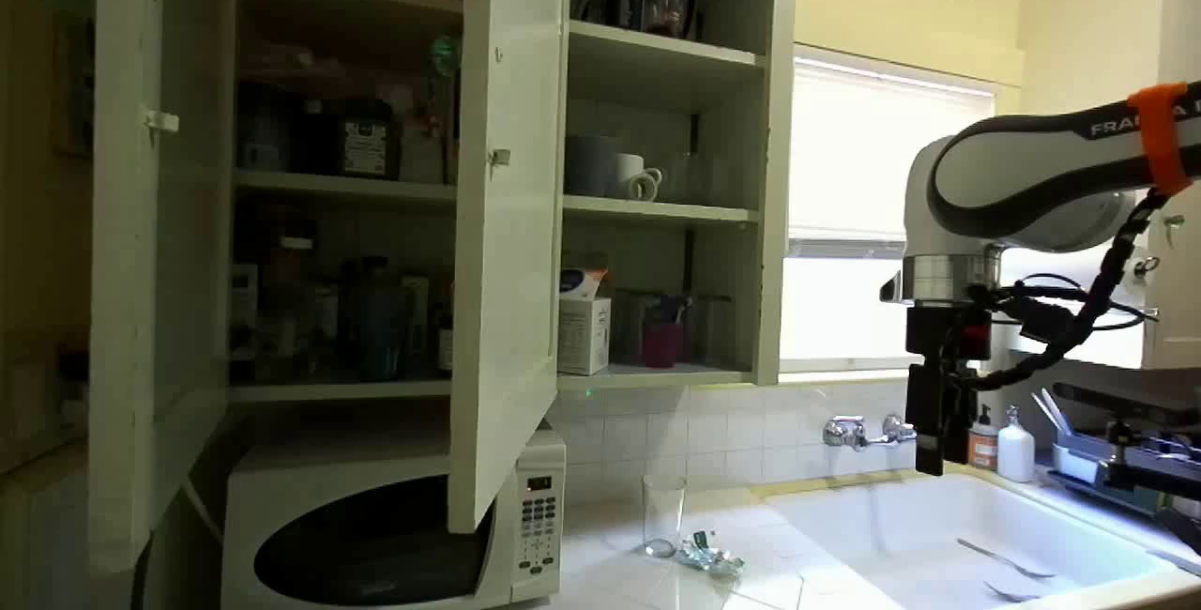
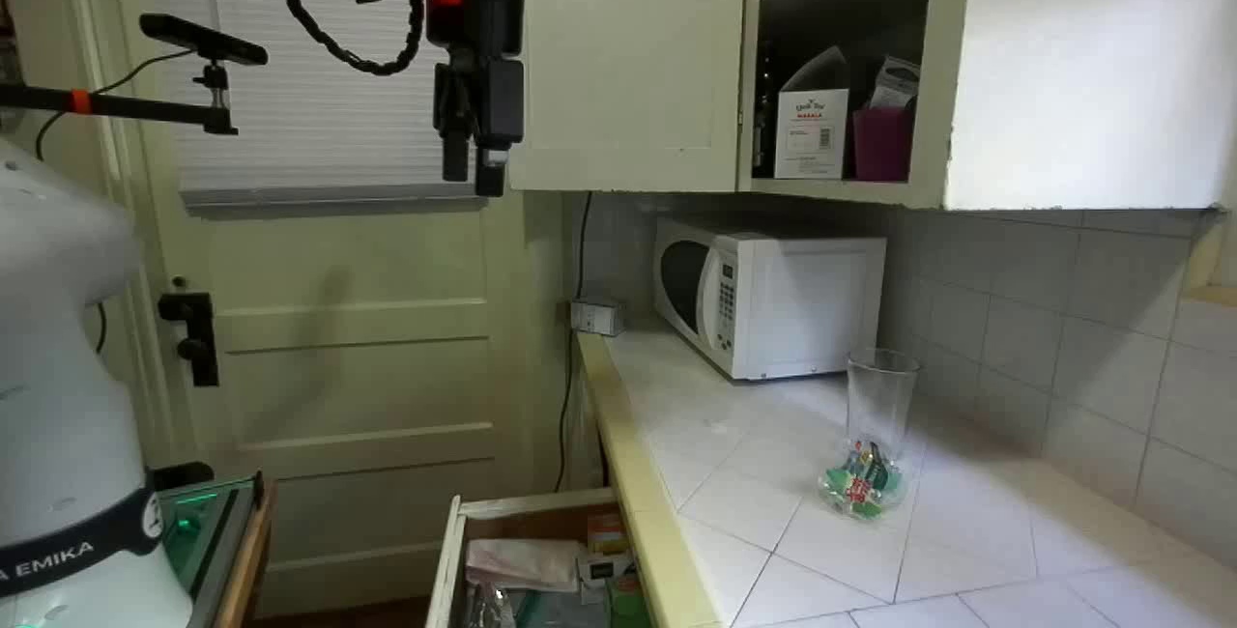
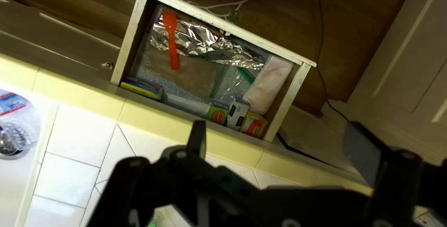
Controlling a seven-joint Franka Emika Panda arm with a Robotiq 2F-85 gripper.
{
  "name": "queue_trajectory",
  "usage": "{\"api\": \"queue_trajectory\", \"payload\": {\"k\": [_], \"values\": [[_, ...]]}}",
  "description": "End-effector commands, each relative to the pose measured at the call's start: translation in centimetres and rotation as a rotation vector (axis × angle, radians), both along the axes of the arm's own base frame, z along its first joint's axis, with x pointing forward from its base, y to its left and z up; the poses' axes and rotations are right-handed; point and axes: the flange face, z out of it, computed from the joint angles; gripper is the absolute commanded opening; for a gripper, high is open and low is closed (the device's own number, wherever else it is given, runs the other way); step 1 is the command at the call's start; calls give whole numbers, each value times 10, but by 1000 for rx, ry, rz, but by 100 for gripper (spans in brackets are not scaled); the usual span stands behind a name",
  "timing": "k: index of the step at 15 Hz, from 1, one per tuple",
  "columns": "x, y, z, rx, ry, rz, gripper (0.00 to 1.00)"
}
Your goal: Remove the orange spoon from the drawer.
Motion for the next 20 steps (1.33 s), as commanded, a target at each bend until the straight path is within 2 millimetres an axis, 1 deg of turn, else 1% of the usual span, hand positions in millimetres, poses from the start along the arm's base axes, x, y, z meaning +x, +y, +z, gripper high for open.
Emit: {"api": "queue_trajectory", "payload": {"k": [1, 9, 10, 13, 16, 18, 20], "values": [[0, 0, 1, 0, 1, 0, 100], [0, 0, 1, 0, 0, 0, 100], [-1, -2, 0, -1, 7, 25, 100], [-2, -4, -17, -27, 26, 87, 100], [0, -10, -41, -53, 11, 141, 100], [4, -15, -59, -81, -11, 134, 100], [8, -24, -78, -70, -13, 82, 100]]}}
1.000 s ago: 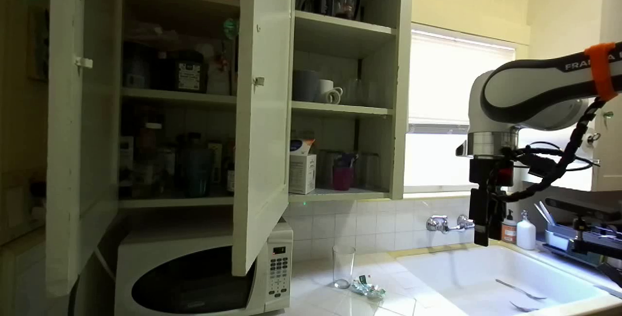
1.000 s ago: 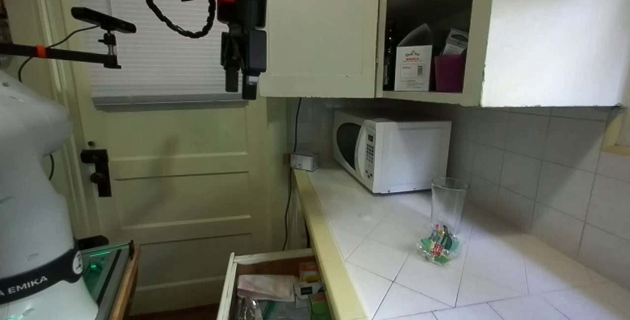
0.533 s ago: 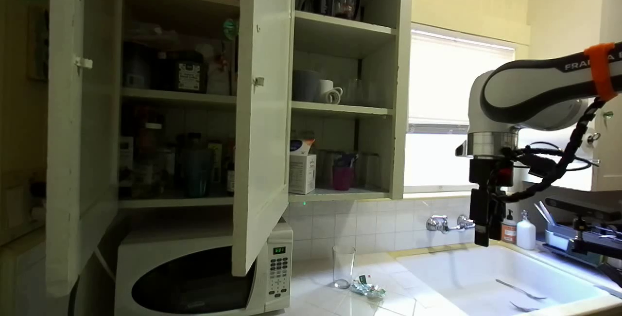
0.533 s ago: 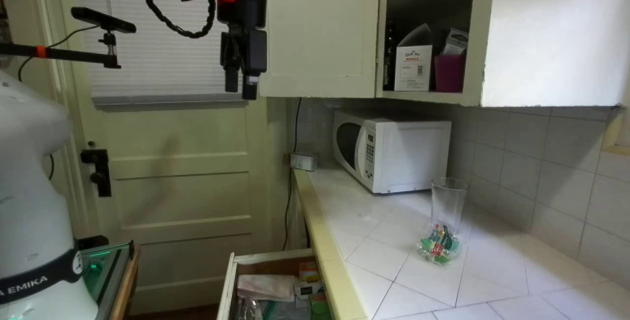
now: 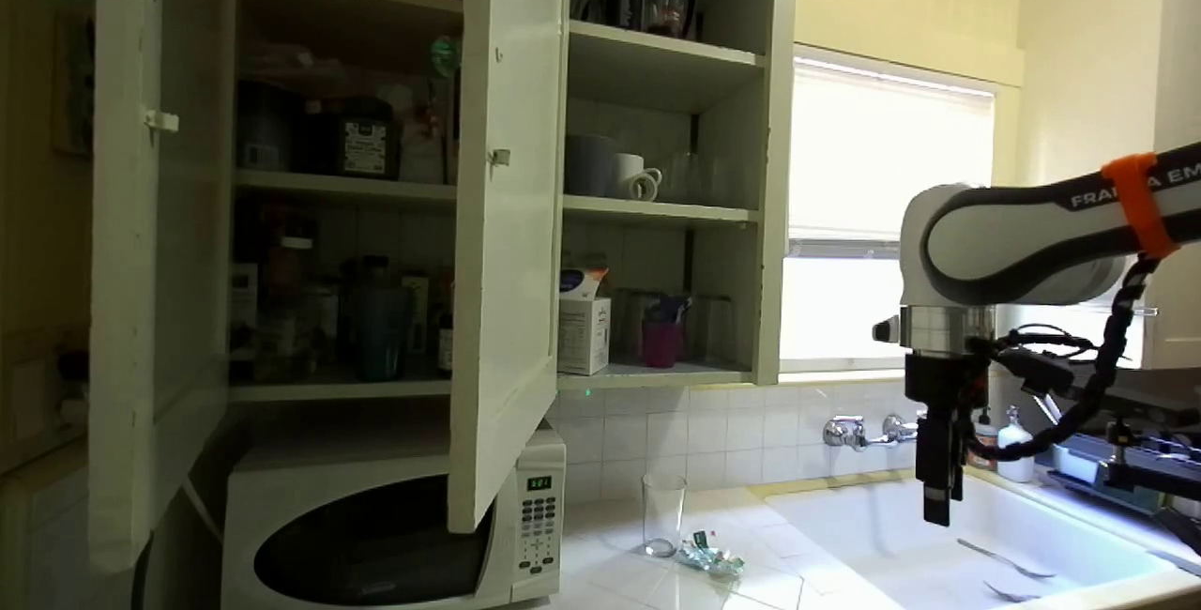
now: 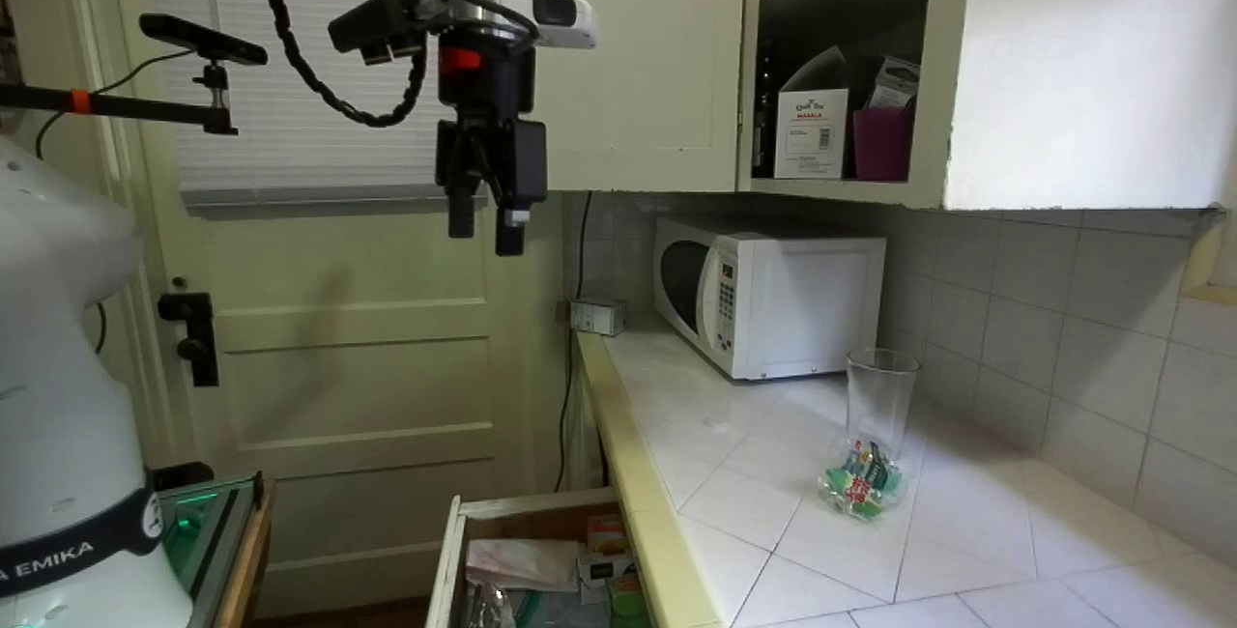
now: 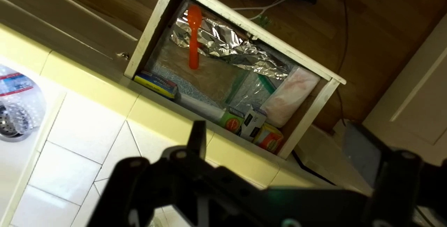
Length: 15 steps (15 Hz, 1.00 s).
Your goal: Remove the orange spoon from the drawer.
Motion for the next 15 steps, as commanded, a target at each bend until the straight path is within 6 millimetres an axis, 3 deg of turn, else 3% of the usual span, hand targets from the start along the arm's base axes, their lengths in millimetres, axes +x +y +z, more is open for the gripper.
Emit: {"api": "queue_trajectory", "payload": {"k": [1, 2, 5, 8, 15], "values": [[3, -16, -36, 40, 35, -70, 100], [2, -7, -20, 12, 9, -26, 100], [3, -16, -35, 27, 44, -49, 100], [4, -10, -45, -21, 26, -8, 100], [7, -3, -172, 23, 21, 244, 100]]}}
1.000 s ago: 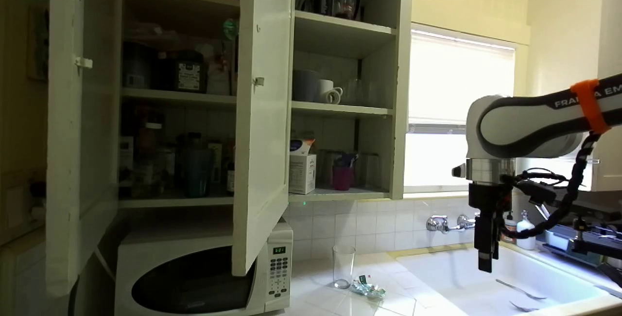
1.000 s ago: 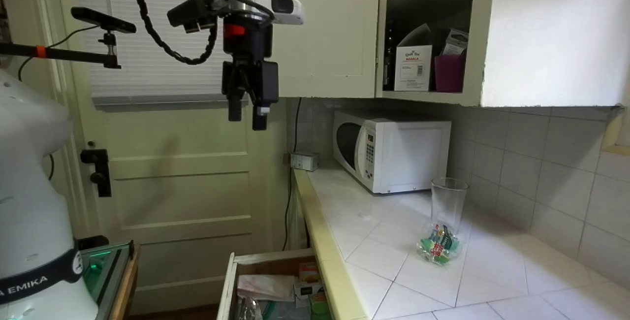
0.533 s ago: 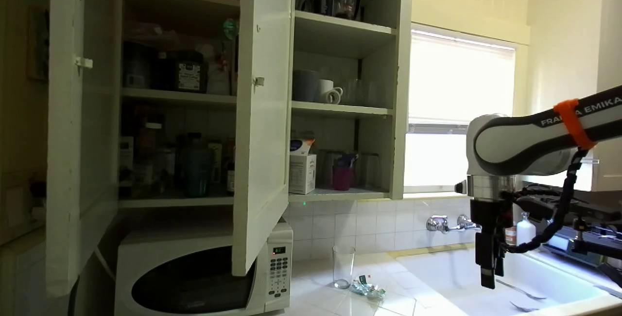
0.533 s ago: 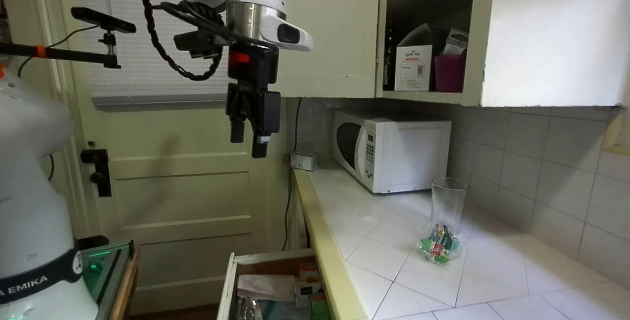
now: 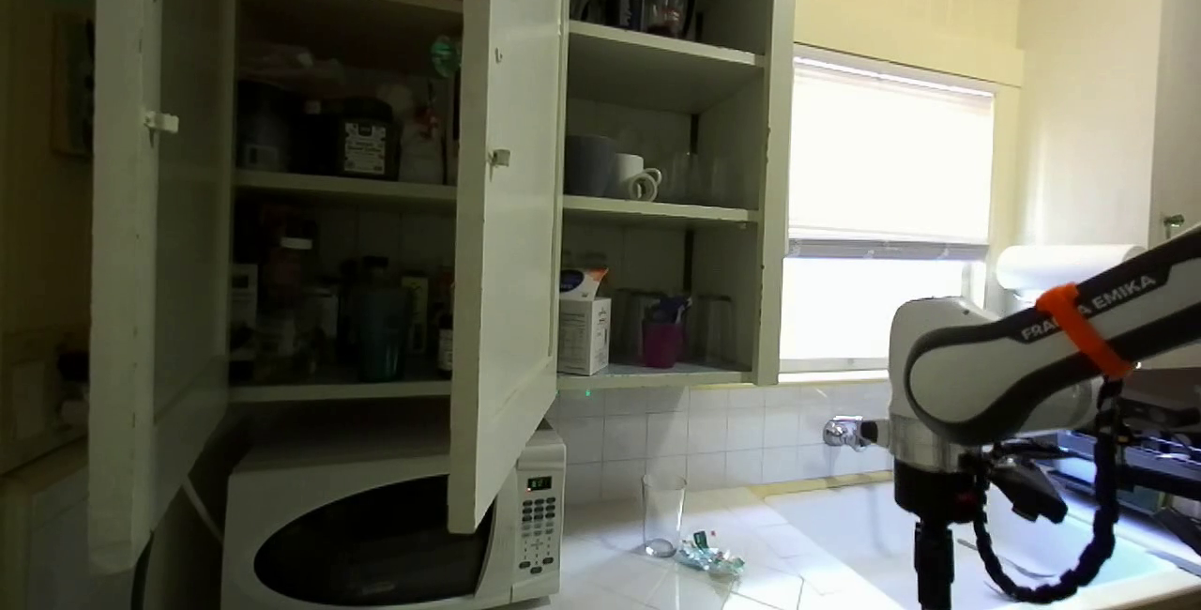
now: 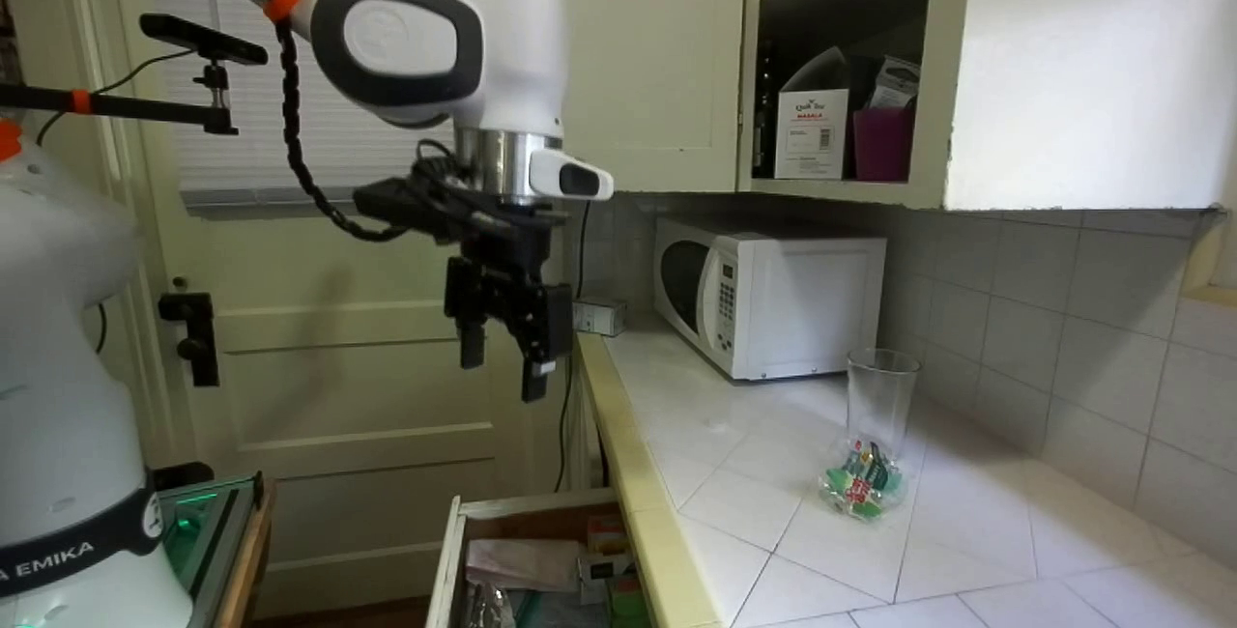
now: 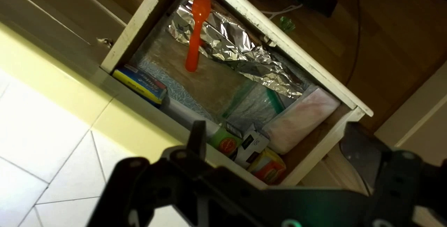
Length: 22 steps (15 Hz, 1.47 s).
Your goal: Remove the orange spoon from the drawer.
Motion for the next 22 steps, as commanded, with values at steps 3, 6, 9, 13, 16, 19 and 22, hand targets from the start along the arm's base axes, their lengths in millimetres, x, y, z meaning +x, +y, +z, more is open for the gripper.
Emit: {"api": "queue_trajectory", "payload": {"k": [3, 6, 9, 13, 16, 19, 22], "values": [[9, -3, -93, 12, 57, 131, 100], [8, -4, -134, 8, 118, 166, 100], [3, -5, -174, 9, 206, 160, 100], [3, -14, -208, -28, 265, -88, 100], [6, -18, -221, -39, 262, -252, 100], [4, -18, -219, -34, 280, -261, 100], [6, -22, -225, -29, 290, -315, 100]]}}
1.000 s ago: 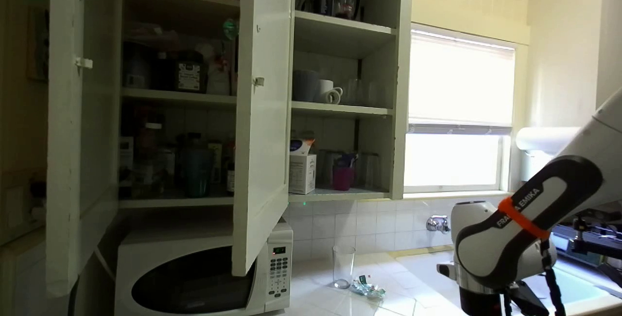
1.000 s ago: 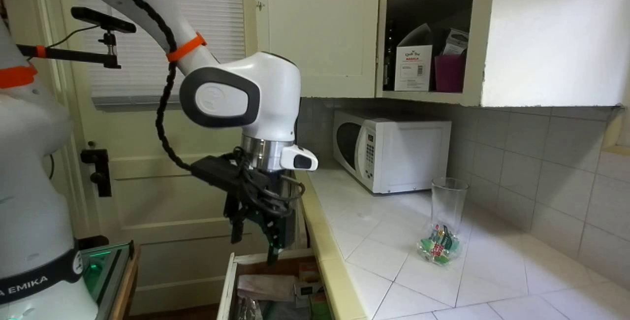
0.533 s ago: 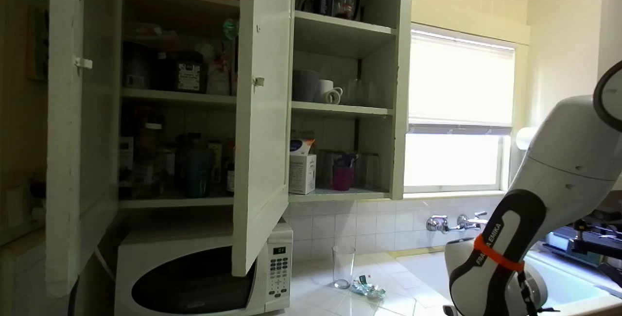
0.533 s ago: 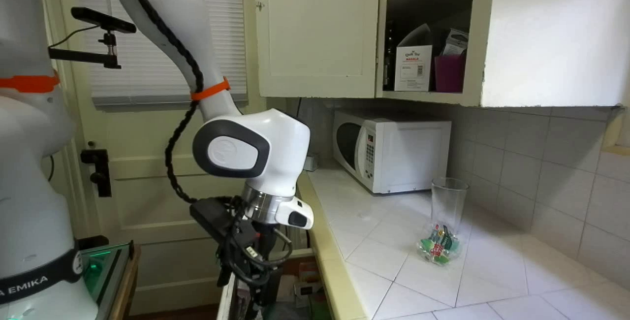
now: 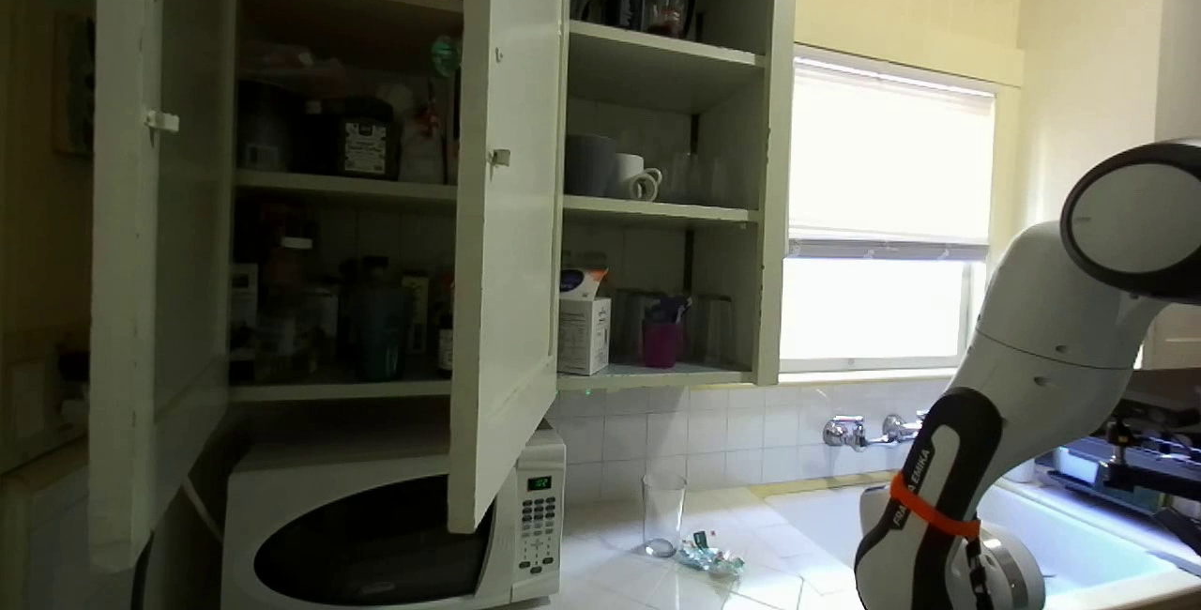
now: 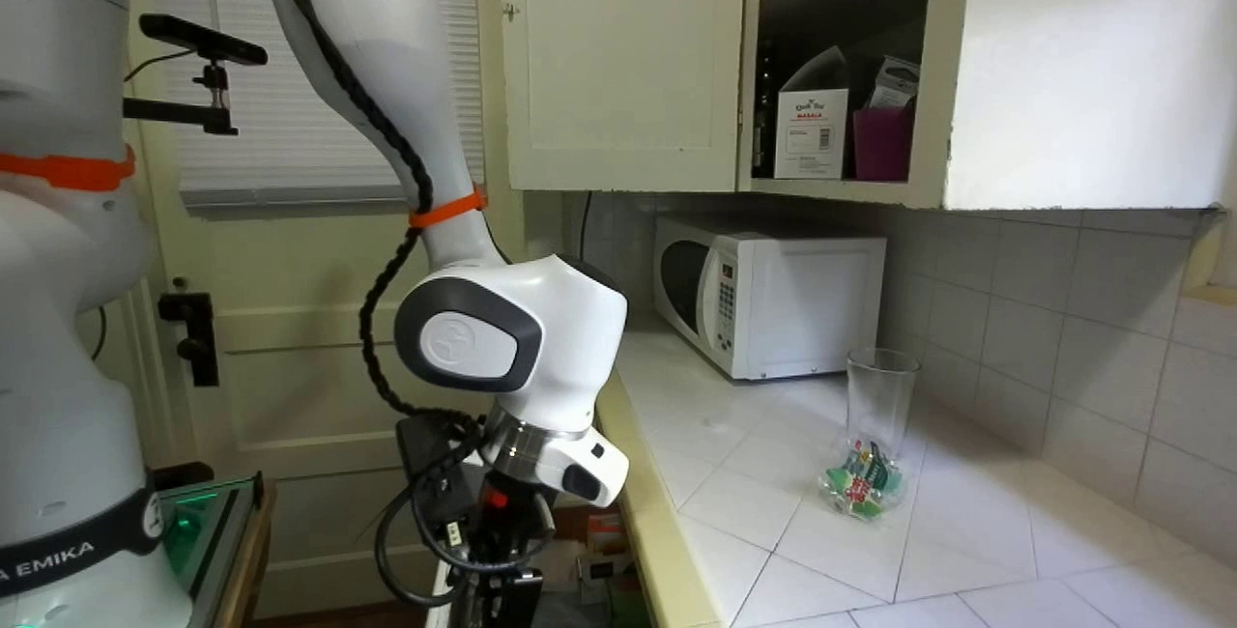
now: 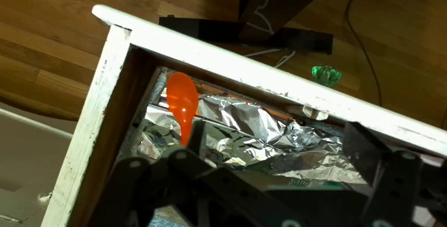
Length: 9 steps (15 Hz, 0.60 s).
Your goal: Remove the orange spoon from the drawer.
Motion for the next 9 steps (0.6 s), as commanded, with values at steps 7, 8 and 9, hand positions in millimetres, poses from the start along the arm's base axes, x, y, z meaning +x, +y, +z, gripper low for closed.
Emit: {"api": "queue_trajectory", "payload": {"k": [7, 8, 9], "values": [[9, -12, -22, -68, -124, -38, 100], [12, -17, -26, -79, -143, -48, 100], [14, -22, -31, -87, -153, -49, 100]]}}
